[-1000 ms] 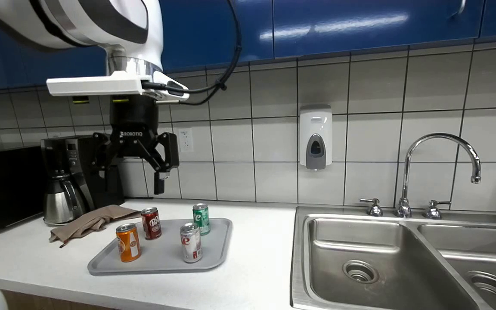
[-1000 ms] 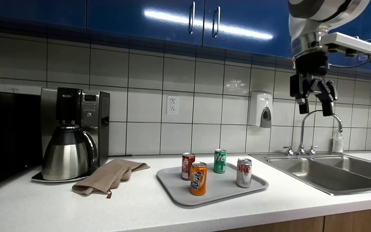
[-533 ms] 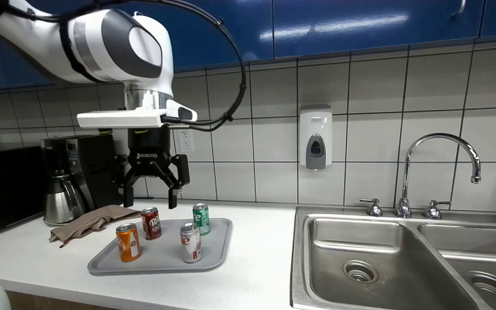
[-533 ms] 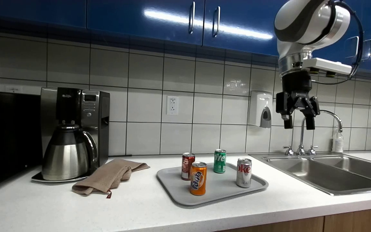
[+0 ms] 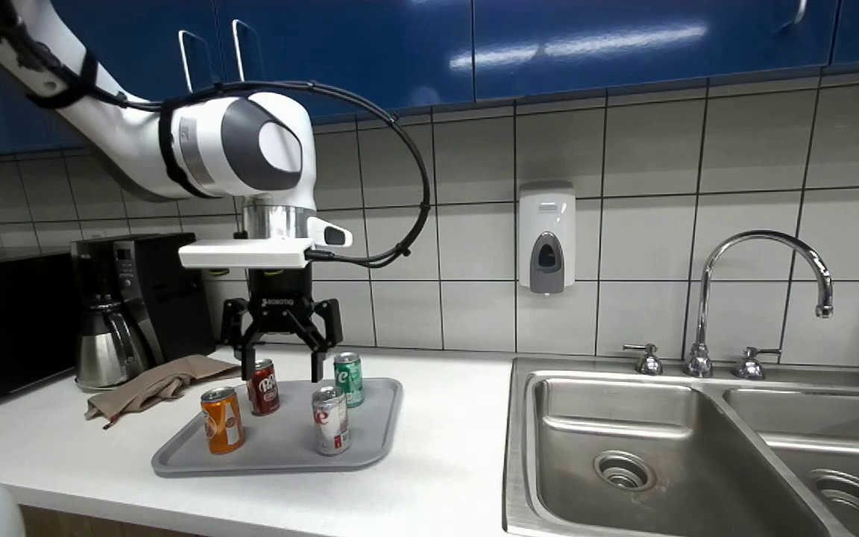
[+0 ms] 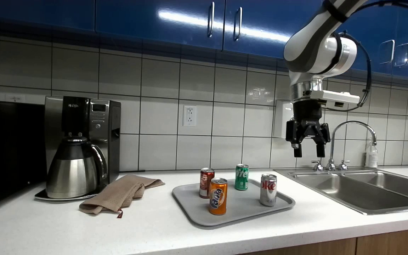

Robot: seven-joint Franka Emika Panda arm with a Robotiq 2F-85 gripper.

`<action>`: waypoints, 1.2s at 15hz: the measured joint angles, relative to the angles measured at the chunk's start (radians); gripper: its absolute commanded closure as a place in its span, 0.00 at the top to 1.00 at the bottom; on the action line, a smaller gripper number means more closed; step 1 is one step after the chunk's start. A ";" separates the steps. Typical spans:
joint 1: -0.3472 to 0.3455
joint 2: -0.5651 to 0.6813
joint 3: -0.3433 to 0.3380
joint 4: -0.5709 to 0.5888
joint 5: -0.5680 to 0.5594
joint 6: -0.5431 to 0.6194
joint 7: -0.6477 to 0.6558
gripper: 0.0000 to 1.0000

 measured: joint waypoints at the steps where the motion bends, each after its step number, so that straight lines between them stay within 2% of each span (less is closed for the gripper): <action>1: 0.000 0.022 0.002 0.008 0.000 0.018 0.000 1.00; 18: 0.000 0.274 0.020 0.116 -0.007 0.225 0.000 1.00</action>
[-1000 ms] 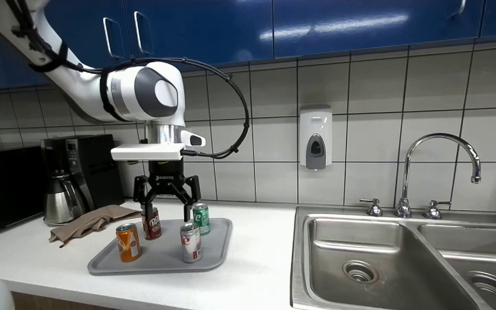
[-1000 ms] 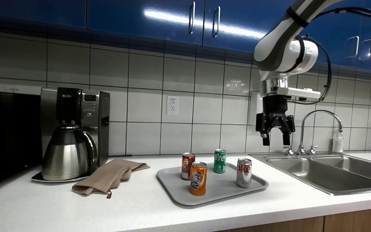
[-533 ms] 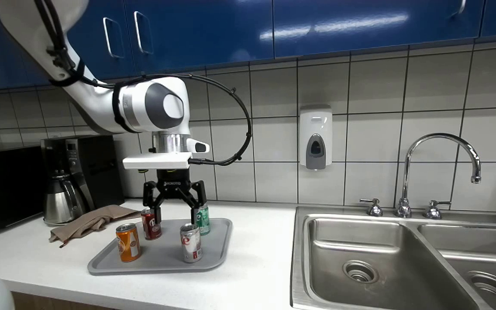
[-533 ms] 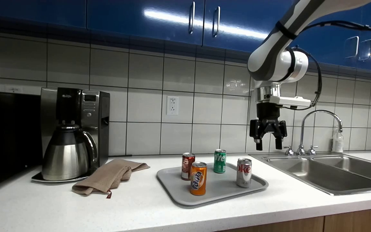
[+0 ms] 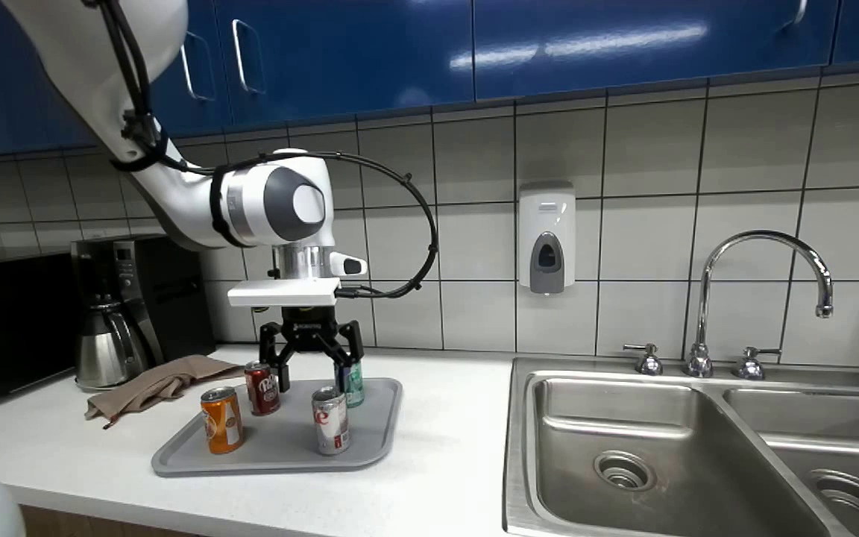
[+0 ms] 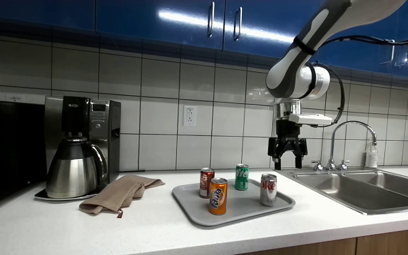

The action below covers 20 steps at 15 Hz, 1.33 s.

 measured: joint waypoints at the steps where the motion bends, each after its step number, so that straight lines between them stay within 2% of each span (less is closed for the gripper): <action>1: 0.000 0.013 0.002 0.007 0.000 0.009 0.000 1.00; 10: 0.000 0.145 0.011 0.096 0.000 0.054 0.000 1.00; 20: 0.000 0.232 0.033 0.154 -0.002 0.108 0.001 1.00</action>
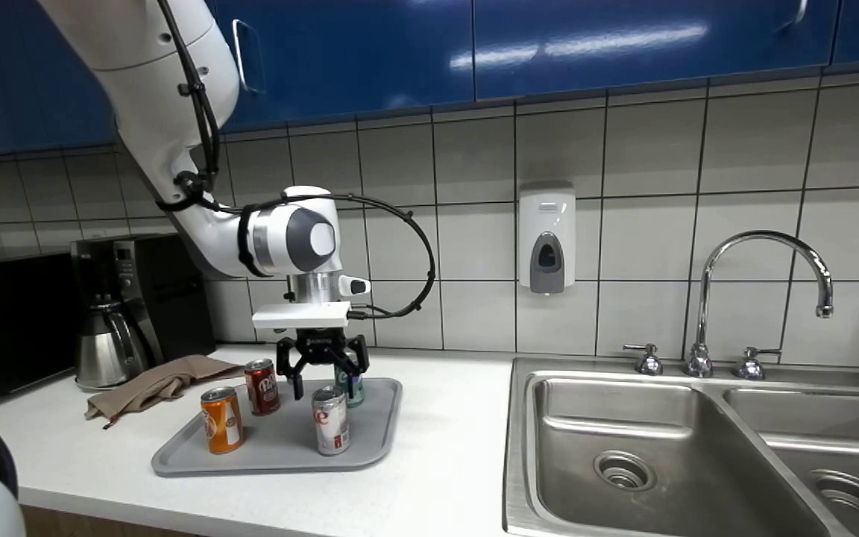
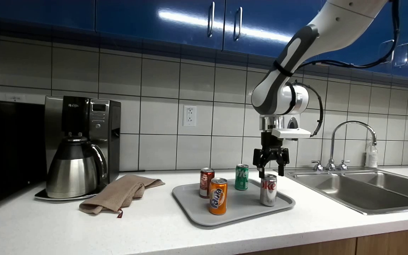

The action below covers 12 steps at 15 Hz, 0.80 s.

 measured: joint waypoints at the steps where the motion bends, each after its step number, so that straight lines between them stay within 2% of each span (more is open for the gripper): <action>1: 0.000 0.007 0.000 0.004 -0.005 0.005 0.001 1.00; 12: 0.000 0.069 0.000 0.018 -0.019 0.049 0.002 1.00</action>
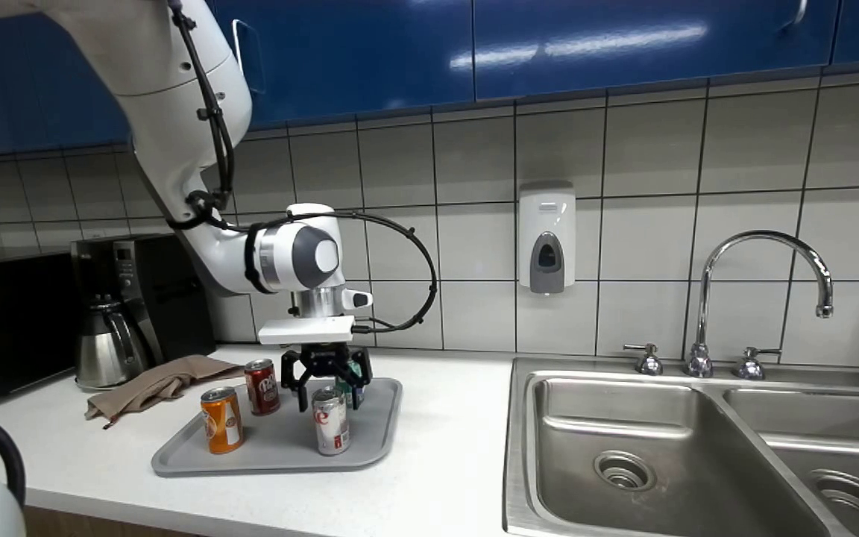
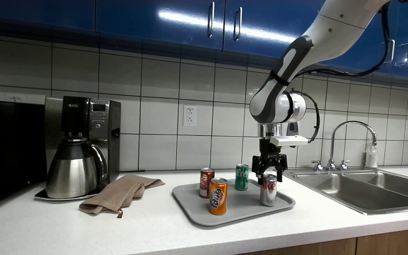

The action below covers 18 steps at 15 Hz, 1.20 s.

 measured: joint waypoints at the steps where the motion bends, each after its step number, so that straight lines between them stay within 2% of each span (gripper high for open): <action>1: 0.000 0.005 0.000 0.000 0.000 0.003 0.000 1.00; 3: 0.001 0.013 0.000 0.001 0.000 0.010 0.001 1.00; 4: 0.001 0.018 0.000 0.002 -0.001 0.013 0.001 0.75; 6: 0.002 0.025 0.000 0.004 -0.002 0.019 0.001 0.66; 9: 0.003 0.030 0.000 0.007 -0.002 0.021 0.001 0.42; 10: 0.004 0.031 0.001 0.008 -0.002 0.021 0.001 0.38; 18: 0.004 0.018 0.001 0.007 0.005 0.011 0.002 0.38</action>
